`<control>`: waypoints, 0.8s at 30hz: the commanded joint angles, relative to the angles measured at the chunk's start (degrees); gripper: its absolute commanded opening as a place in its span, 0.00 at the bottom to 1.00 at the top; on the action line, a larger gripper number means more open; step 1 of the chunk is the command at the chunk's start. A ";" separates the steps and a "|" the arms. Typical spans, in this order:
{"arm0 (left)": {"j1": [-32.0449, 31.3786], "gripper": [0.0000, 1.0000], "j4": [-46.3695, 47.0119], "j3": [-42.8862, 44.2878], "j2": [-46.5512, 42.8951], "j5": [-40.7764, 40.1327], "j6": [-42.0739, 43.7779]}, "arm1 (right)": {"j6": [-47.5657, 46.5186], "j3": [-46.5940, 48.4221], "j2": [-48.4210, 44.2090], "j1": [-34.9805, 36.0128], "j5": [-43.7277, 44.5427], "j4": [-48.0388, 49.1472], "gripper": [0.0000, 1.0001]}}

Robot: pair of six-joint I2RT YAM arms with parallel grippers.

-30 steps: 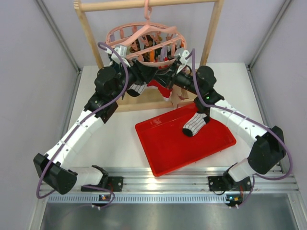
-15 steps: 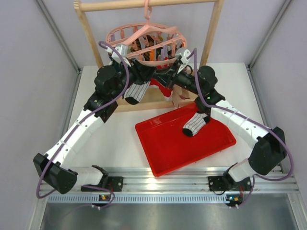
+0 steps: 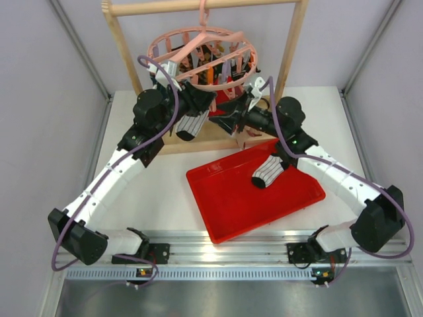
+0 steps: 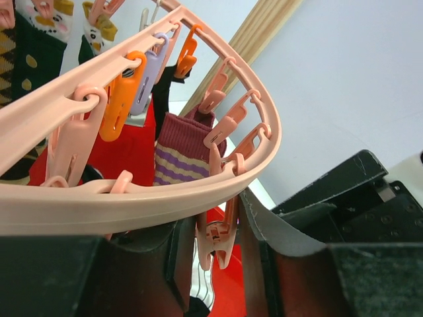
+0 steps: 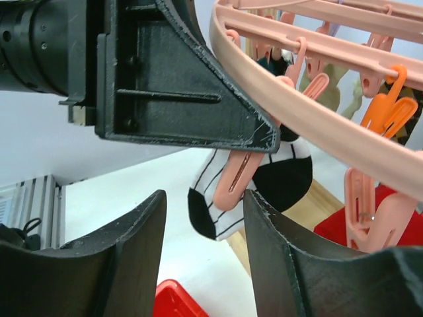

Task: Clip the socks to the hanger
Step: Open the clamp at the hanger.

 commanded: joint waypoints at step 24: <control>0.40 0.00 4.40 -0.31 -1.29 1.55 -0.02 | -2.90 8.66 5.73 -0.02 0.70 -0.93 0.10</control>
